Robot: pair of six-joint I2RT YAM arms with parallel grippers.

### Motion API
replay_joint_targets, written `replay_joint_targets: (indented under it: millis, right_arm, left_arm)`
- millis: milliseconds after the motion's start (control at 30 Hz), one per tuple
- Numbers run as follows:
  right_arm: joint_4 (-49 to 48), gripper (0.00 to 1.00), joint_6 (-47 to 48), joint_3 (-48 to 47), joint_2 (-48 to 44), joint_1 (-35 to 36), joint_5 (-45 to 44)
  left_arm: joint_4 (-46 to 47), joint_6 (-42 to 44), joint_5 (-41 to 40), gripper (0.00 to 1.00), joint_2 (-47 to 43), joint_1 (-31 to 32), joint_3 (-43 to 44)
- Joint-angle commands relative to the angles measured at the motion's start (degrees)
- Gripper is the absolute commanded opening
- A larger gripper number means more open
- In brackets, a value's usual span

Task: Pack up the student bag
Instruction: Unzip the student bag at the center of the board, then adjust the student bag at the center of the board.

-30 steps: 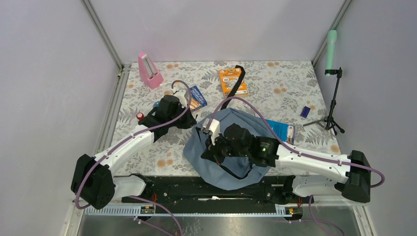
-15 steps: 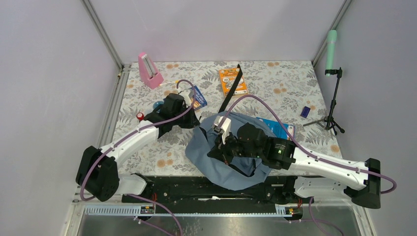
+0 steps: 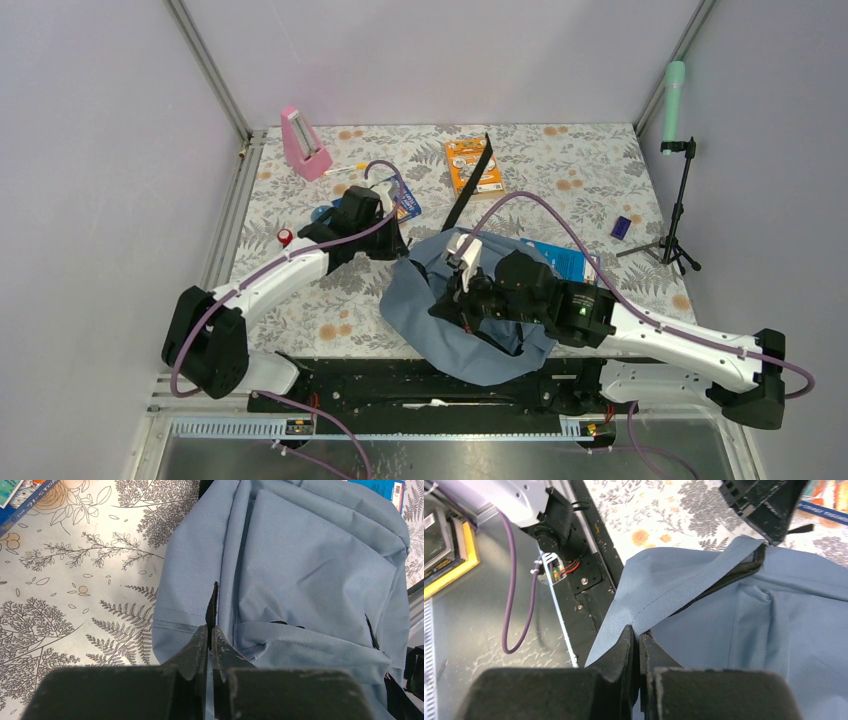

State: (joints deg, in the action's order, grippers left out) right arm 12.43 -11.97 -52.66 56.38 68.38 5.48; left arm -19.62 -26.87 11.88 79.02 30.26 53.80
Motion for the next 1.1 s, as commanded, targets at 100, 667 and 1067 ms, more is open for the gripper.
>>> replay_joint_targets:
  millis: [100,667,1067]
  right_arm:
    - [-5.4,0.00,-2.1,-3.4,-5.3,2.7,-4.4]
    - [-3.0,0.33,-9.1,-2.9,15.6,2.6,-20.2]
    - [0.6,0.84,-6.2,-2.1,11.3,2.7,-18.3]
  left_arm:
    - [5.9,5.5,-11.1,0.30,-4.8,-2.6,0.3]
    - [4.7,-1.5,-14.7,0.93,-27.1,-2.7,-5.8]
    - [4.8,-14.3,-6.7,0.99,-35.8,-2.7,-21.5]
